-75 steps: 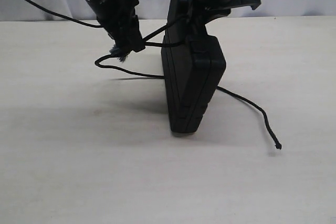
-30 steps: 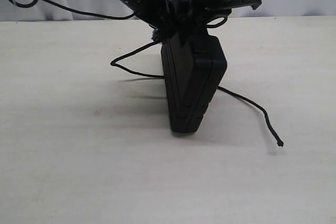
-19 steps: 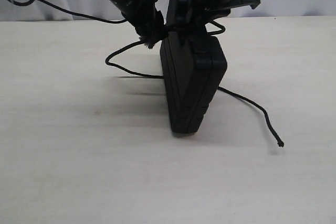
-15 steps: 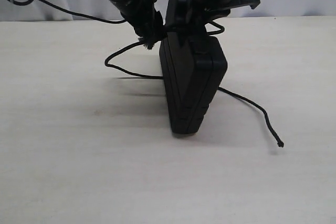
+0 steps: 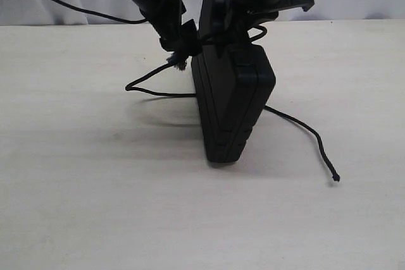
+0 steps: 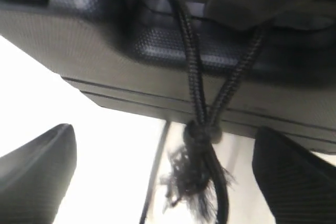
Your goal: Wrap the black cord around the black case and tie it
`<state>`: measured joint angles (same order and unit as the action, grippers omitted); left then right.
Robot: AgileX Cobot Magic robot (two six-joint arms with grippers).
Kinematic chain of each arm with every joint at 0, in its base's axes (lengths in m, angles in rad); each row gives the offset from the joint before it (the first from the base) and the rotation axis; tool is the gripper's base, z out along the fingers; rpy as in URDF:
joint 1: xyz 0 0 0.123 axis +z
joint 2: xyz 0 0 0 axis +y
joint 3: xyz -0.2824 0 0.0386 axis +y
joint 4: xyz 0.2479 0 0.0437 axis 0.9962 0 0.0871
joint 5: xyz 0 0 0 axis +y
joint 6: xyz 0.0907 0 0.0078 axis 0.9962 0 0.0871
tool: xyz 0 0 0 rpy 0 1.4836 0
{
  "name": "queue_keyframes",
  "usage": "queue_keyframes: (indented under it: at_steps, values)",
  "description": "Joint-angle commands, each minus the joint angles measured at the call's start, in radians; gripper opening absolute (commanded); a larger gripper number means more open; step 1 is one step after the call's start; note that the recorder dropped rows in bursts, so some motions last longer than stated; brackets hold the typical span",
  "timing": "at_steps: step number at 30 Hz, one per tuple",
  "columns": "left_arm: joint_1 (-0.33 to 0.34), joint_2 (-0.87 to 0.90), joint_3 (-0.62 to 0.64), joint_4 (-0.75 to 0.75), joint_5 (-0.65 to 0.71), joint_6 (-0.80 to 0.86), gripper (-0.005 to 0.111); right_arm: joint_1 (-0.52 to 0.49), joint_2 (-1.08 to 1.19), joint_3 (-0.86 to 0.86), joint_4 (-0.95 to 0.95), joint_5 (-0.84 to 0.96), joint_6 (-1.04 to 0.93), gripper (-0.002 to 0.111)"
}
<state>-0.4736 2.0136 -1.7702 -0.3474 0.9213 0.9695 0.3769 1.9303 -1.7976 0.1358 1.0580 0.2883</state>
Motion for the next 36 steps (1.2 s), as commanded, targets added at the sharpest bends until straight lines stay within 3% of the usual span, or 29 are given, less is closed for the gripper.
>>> queue_keyframes:
  at_steps: [1,11,23,29,36]
  values:
    - [-0.003,-0.008,0.001,-0.008,0.138,0.060,0.084,-0.003,-0.008,-0.004,0.006,-0.014,0.016,0.004]
    - [-0.003,0.006,0.001,-0.002,0.212,0.104,0.084,-0.003,-0.008,-0.004,0.006,-0.014,0.016,0.004]
    - [-0.003,0.042,0.001,-0.022,0.112,0.112,0.083,-0.003,-0.008,-0.004,0.006,-0.014,0.016,0.004]
    - [-0.003,0.043,0.001,-0.066,0.089,0.134,0.061,-0.003,-0.008,-0.004,0.006,-0.014,0.016,0.004]
    - [-0.003,0.043,0.001,-0.078,0.053,0.134,0.048,-0.003,-0.008,-0.004,0.006,-0.014,0.016,0.004]
